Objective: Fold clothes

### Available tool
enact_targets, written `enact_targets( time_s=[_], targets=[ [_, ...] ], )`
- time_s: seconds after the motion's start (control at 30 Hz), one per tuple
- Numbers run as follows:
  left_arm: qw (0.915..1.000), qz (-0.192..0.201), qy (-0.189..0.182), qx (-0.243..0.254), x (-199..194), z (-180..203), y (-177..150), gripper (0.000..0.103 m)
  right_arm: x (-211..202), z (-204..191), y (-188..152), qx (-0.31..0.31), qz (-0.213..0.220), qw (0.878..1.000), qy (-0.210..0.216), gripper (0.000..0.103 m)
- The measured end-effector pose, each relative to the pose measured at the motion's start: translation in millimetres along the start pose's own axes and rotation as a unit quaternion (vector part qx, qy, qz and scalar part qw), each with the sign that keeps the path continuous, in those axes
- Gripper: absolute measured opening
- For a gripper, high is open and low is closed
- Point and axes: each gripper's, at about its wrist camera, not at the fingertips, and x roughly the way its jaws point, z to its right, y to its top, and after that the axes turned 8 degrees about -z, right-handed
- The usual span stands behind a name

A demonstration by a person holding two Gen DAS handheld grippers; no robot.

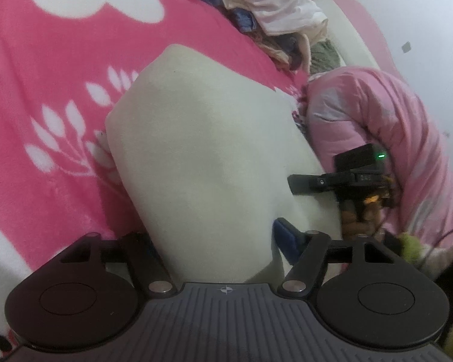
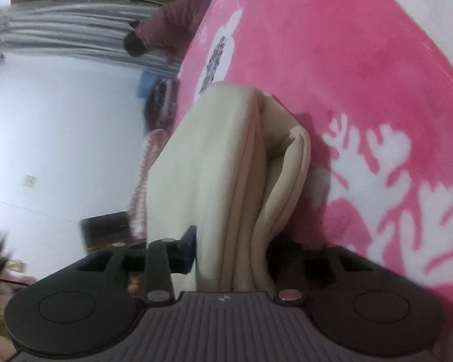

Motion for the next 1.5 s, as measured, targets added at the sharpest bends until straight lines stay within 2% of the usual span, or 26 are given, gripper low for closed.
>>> enact_targets(
  time_s=[0.17,0.6,0.8,1.07,1.37,1.5],
  targets=[
    [0.9993,0.02,0.027,0.018,-4.9,13.2,-6.1,0.058,-2.8,-38.5,-15.6,-0.038,0.033,0.997,-0.057,0.03],
    [0.9963,0.074,0.032,0.027,-37.1,34.5,-23.7,0.051,-4.6,-122.9,-39.6,-0.155,0.077,0.98,-0.093,0.029],
    [0.9938,0.102,0.039,0.019,-57.6,38.2,-34.8,0.051,12.0,-164.2,-49.1,-0.226,0.087,0.964,-0.114,0.029],
    [0.9896,0.135,0.046,0.024,-74.7,50.4,-38.8,0.05,18.0,-193.5,-62.8,-0.283,0.099,0.946,-0.123,0.029],
    [0.9781,0.196,0.049,0.049,-101.8,66.0,-27.8,0.05,19.3,-234.4,-68.9,-0.358,0.145,0.913,-0.134,0.029],
    [0.9702,0.225,0.064,0.062,-118.7,72.9,-23.7,0.05,22.6,-247.0,-59.2,-0.371,0.159,0.906,-0.123,0.029]
  ],
)
